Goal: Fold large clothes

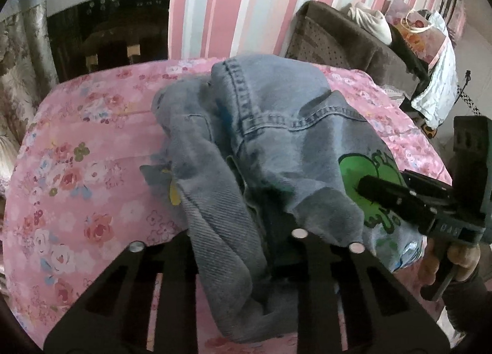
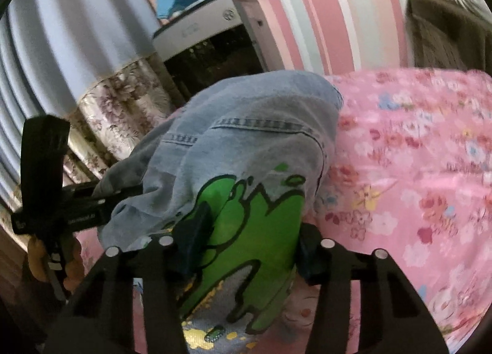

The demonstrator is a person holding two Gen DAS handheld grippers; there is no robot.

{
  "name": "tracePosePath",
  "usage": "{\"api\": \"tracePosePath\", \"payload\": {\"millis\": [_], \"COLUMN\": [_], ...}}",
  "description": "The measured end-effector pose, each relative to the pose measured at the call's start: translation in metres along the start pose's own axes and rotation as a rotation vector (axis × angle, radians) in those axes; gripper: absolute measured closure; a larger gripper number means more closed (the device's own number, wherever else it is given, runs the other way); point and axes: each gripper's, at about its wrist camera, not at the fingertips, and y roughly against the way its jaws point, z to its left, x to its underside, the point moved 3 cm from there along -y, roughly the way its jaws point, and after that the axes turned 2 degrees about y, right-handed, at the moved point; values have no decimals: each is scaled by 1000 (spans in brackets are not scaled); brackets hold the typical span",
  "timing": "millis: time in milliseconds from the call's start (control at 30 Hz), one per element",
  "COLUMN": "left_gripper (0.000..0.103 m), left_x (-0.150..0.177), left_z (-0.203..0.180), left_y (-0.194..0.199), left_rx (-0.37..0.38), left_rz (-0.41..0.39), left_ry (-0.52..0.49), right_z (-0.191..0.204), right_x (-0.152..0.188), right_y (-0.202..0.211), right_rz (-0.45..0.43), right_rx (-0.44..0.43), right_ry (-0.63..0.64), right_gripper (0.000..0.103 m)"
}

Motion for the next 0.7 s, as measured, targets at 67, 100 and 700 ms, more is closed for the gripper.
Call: {"api": "tracePosePath", "payload": {"millis": [67,100,700], "left_gripper": [91,93,86], "left_x": [-1,-3,11], "left_z": [-7,-13,-175], "left_y": [5,9,-45], "left_rx": [9,22,172], "left_rz": [-15,-27,0], "left_ry": [4,12,-31], "right_z": [0,-1,-140], "right_x": [-3,-5,21], "right_y": [10,19,128], "right_rz": [-19,-37,-7], "right_rx": [-9,-5,257], "right_ry": [18,33,45], "right_gripper": [57,57,56]}}
